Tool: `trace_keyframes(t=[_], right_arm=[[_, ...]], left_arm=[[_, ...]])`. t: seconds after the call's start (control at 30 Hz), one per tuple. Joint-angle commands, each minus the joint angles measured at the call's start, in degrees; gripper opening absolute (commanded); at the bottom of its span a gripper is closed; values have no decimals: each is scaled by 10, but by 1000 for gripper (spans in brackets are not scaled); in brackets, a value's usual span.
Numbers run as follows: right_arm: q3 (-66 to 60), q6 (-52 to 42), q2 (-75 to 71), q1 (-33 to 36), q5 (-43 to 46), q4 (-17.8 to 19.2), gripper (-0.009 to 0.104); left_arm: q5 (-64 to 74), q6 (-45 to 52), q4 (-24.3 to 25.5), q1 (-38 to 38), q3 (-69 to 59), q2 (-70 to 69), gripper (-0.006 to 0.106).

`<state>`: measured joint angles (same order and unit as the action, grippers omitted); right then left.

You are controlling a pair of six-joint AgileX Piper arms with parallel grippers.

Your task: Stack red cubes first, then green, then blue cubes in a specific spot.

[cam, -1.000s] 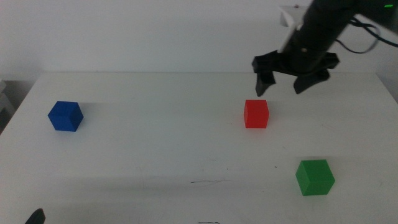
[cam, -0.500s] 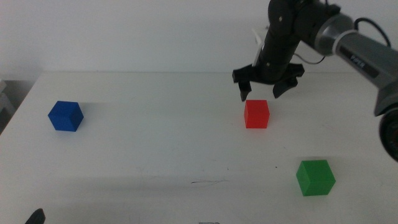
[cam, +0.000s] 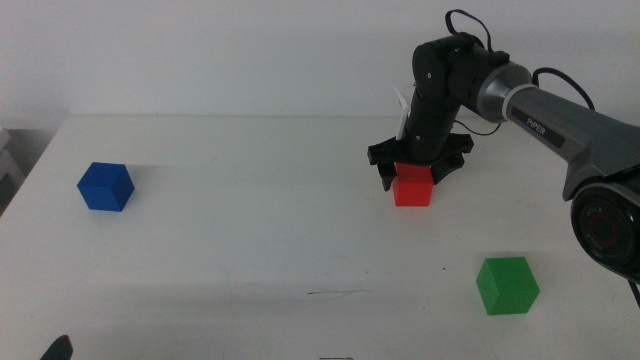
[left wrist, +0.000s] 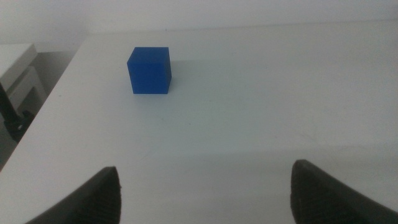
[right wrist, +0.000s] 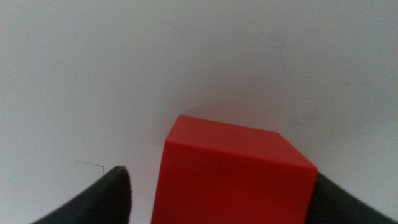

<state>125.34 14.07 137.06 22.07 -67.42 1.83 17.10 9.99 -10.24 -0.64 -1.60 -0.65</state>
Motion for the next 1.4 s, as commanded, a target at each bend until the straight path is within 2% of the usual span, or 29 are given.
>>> trace_keyframes(t=[0.0,0.2,0.33,0.5,0.67,0.83,0.93,1.17,1.37], right_arm=[[18,-5,-38,0,11,11,56],[18,-5,-41,0,12,18,-1],[17,12,-67,26,-12,-4,-1],[10,84,-104,70,-35,-3,-1],[-65,122,-153,123,-11,19,-1],[-169,171,-203,168,60,24,-1],[-211,205,-211,188,88,40,-1],[-230,271,-199,198,91,78,-1],[-230,286,-193,206,94,76,-1]], left_arm=[[-45,-5,-4,1,0,-15,93],[-45,-5,-4,1,0,-15,93],[-45,-5,-4,1,0,-15,93],[-45,-5,-4,1,0,-15,93],[-45,-5,-4,1,0,-15,93],[-45,-5,-4,1,0,-15,93],[-45,-5,-4,1,0,-15,93],[-45,-5,-4,1,0,-15,93],[-45,-5,-4,1,0,-15,93]])
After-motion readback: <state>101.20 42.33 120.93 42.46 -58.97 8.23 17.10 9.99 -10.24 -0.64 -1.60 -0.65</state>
